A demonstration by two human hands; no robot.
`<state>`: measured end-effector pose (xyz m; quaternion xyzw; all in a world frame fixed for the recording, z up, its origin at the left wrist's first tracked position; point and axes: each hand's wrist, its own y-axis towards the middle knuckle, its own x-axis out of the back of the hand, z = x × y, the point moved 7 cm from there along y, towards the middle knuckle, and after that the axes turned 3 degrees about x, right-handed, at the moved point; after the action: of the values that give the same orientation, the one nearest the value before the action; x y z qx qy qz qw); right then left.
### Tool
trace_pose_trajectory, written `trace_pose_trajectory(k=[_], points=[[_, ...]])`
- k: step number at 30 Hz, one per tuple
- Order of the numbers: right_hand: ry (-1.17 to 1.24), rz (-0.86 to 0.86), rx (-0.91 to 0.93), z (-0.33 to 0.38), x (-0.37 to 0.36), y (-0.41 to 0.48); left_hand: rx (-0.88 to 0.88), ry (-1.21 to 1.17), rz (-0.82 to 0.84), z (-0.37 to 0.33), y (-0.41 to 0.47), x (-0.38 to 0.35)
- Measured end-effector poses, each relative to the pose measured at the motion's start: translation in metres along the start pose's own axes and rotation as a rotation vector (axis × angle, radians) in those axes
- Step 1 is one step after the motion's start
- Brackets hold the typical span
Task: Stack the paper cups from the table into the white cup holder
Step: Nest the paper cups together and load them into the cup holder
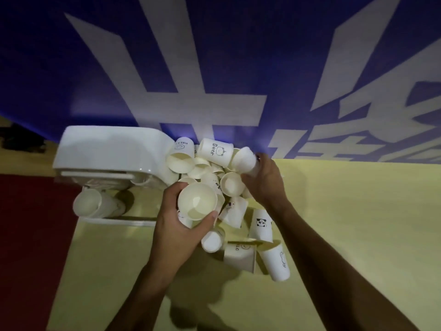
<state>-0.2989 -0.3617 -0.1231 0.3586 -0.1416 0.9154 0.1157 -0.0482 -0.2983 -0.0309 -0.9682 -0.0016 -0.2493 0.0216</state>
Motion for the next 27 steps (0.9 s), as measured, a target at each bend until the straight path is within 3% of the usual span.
trace_pose_trajectory(k=[4,10,19,27], points=[[0.035,-0.086,-0.040,-0.010,0.020,-0.041,0.023,-0.024,0.017,0.010,-0.009,0.018],[0.327,-0.084,0.010,0.036,0.020,-0.109,0.029,-0.066,0.066,0.026,-0.017,0.053],[0.403,-0.018,0.161,0.149,-0.054,-0.172,-0.069,-0.061,0.174,0.068,-0.004,0.157],[0.363,-0.013,0.248,0.235,-0.142,-0.190,-0.067,-0.078,0.116,0.137,0.016,0.253]])
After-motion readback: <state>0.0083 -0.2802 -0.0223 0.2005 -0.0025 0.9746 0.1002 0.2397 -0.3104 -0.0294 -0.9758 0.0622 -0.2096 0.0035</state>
